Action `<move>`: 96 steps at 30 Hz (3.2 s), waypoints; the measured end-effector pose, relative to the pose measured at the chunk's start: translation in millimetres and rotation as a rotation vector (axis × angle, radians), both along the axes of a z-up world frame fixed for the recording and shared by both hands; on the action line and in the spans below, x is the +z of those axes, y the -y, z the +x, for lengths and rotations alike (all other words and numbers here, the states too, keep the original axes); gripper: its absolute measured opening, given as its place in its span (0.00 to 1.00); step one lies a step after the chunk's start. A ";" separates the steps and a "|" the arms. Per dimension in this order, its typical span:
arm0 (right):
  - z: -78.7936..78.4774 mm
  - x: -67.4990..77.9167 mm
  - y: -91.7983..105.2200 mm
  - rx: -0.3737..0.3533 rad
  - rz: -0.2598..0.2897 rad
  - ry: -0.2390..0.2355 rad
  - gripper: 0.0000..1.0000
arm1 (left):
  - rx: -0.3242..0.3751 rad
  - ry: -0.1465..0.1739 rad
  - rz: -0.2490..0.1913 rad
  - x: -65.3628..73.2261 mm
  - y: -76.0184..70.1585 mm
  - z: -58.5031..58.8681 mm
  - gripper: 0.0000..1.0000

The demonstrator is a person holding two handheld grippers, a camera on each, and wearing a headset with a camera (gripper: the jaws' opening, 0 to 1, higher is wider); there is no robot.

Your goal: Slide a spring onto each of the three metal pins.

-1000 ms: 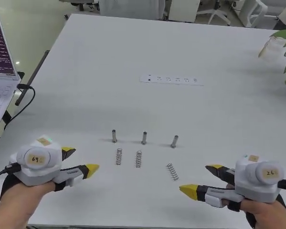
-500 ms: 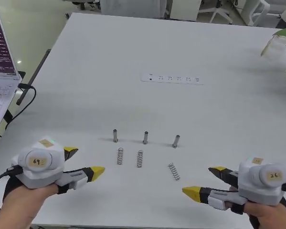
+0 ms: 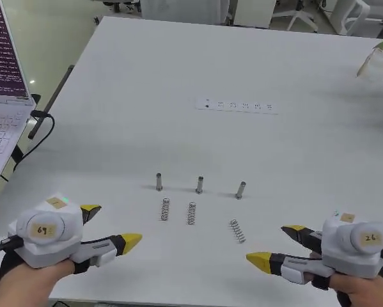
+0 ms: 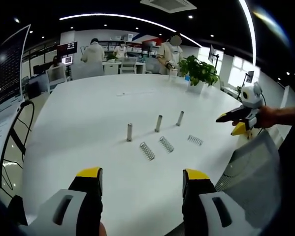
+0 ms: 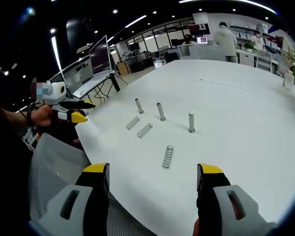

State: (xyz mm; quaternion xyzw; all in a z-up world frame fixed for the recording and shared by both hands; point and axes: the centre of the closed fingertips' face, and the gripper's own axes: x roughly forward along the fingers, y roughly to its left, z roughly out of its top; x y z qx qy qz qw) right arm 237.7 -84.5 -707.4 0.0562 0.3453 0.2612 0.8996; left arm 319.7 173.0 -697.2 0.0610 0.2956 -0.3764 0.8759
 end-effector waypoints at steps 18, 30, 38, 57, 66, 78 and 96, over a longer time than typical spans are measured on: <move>-7.2 -4.7 1.1 0.018 -0.027 -0.024 0.71 | -0.011 -0.022 -0.002 -9.7 20.5 -0.4 0.59; -8.1 -5.7 5.0 0.012 -0.029 -0.028 0.74 | -0.017 -0.030 -0.007 -12.7 43.1 15.1 0.56; -9.9 -4.1 5.0 0.008 -0.022 -0.029 0.74 | -0.011 -0.047 -0.015 -19.2 53.4 23.8 0.53; -12.6 -3.4 4.4 0.007 -0.011 -0.032 0.74 | 0.011 -0.081 -0.006 -38.8 68.9 39.6 0.48; -13.1 -3.1 6.7 -0.004 -0.010 -0.028 0.73 | 0.015 -0.100 0.007 -51.1 72.4 45.6 0.44; -20.0 -7.1 6.8 -0.006 -0.006 -0.039 0.72 | 0.037 -0.154 0.012 -76.0 78.6 47.4 0.36; -13.6 -5.8 8.6 0.004 -0.007 -0.036 0.72 | -0.005 -0.144 0.053 -82.8 94.9 57.2 0.28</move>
